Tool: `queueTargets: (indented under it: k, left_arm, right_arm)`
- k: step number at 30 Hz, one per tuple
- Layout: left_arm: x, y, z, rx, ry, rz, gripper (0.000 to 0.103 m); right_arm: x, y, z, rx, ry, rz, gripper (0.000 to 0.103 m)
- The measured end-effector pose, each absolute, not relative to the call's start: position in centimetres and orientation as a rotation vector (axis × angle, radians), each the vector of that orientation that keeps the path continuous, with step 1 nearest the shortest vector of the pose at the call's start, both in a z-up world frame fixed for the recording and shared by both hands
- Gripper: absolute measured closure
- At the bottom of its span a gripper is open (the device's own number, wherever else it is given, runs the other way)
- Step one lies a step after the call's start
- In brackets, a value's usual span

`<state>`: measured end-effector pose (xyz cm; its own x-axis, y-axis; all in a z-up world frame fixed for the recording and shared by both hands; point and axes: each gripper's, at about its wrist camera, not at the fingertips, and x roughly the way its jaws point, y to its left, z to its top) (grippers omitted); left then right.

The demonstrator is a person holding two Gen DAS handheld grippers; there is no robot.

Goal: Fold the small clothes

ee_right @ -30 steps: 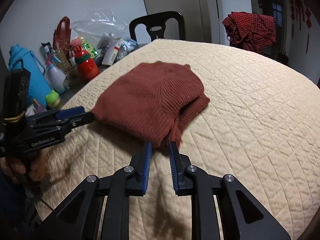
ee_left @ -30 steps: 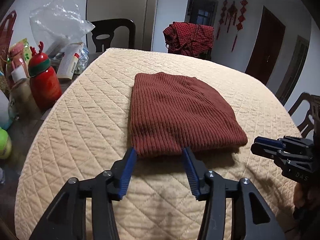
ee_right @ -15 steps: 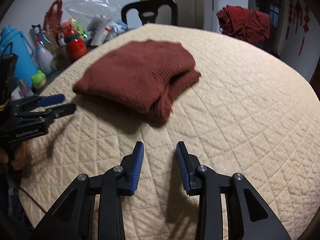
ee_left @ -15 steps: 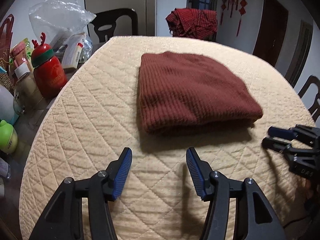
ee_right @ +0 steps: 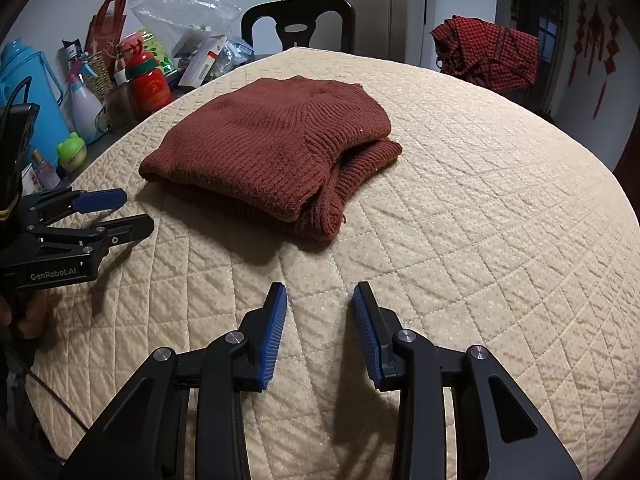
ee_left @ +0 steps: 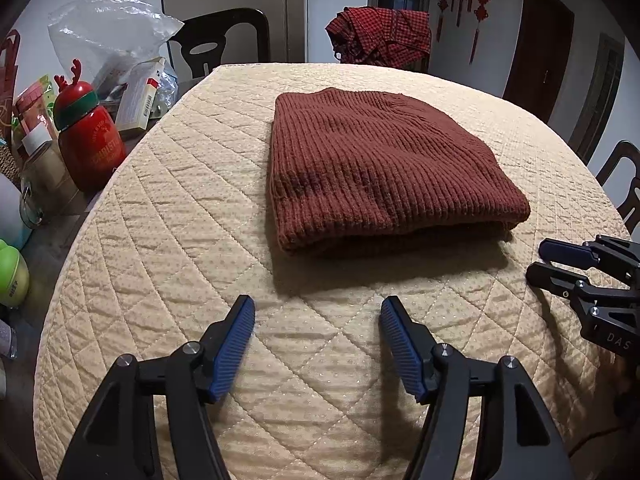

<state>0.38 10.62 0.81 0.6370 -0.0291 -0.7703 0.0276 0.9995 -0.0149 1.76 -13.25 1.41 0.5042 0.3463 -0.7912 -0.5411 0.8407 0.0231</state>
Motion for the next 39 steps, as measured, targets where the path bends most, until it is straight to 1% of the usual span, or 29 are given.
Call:
queueTargets:
  k: [4,8,39]
  left_arm:
    - [0.37,10.56,0.80,-0.002,0.880,-0.032,0.034]
    - [0.41,10.74,0.76,-0.007,0.882,-0.029,0.031]
    - [0.57,10.66,0.60,0.002,0.884,-0.028,0.028]
  right_arm:
    - [1.75,-13.26,1.41,-0.241,0.894,0.541,0.067]
    - [1.75,-13.28,1.39,-0.240,0.894,0.542,0.067]
    - [1.76,-13.19,1.36,-0.239,0.893,0.541,0.067]
